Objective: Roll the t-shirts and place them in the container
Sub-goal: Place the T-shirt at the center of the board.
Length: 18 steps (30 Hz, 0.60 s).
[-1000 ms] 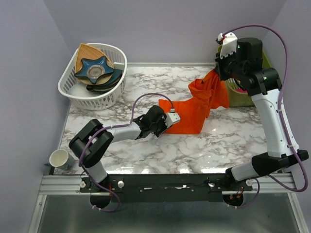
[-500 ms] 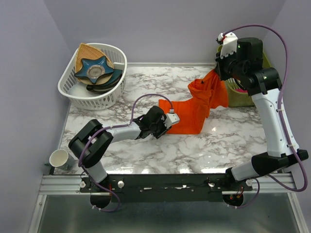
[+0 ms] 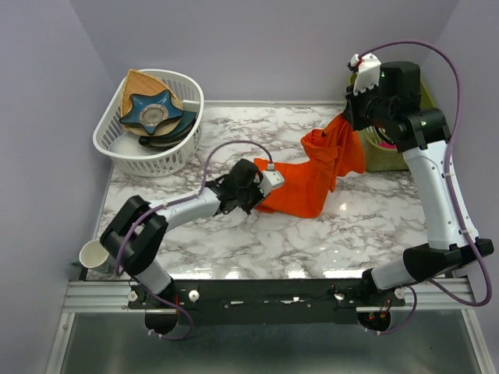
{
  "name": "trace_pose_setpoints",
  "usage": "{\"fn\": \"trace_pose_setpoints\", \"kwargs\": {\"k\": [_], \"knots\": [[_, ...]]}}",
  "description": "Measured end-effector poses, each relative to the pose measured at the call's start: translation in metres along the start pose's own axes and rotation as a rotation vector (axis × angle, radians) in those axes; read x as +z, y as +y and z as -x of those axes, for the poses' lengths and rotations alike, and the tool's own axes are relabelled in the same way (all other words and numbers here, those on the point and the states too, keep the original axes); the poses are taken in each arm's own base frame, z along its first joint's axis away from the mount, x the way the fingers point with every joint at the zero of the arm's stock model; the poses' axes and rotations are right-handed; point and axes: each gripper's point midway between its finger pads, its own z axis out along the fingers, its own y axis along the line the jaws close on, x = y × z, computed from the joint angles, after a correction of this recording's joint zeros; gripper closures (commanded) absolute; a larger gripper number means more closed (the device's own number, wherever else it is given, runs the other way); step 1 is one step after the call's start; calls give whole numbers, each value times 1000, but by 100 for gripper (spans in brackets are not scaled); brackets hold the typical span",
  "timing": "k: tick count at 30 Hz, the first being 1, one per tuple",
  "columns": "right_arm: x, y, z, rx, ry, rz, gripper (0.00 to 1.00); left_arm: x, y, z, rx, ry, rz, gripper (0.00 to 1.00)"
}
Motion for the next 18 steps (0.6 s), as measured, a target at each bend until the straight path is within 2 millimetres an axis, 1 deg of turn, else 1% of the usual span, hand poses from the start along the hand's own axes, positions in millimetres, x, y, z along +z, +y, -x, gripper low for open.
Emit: {"fn": "trace_pose_setpoints", "kwargs": {"k": [3,4,5,6,7,8,9,10,11,12,13,14,15,16,17,18], "knots": [[2,3,-7,31,16,25,99,-40,32,21,-52,-65,61,100],[2,6,-11,41,21,35,99,-69,51,38,-72,-127,102,100],[1,8,-15,49,25,43,99,-87,62,47,-82,-166,134,100],[-1,10,-21,57,34,51,99,-110,71,60,-79,-220,162,100],[-7,15,-31,63,41,67,99,-137,79,73,-73,-279,194,100],[-15,21,-40,66,46,84,99,-162,79,86,-55,-338,213,100],[-27,27,-51,64,46,106,99,-188,75,98,-26,-398,225,100],[-36,32,-56,63,42,120,99,-212,65,108,9,-456,224,100],[-57,38,-61,52,17,140,99,-225,59,112,26,-486,223,100],[-67,42,-61,43,1,155,99,-247,49,118,52,-538,227,100],[-89,49,-57,23,-52,182,99,-264,41,121,70,-575,233,100],[-101,52,-54,10,-82,198,99,-279,35,122,83,-606,243,100],[-119,58,-51,-7,-129,218,99,-291,30,123,95,-635,254,100],[-142,64,-48,-21,-190,234,99,-303,26,124,102,-658,263,100],[-158,68,-47,-28,-233,245,99,-313,23,126,110,-680,272,100],[-166,70,-46,-25,-254,248,99,-326,21,132,122,-710,288,100]]}}
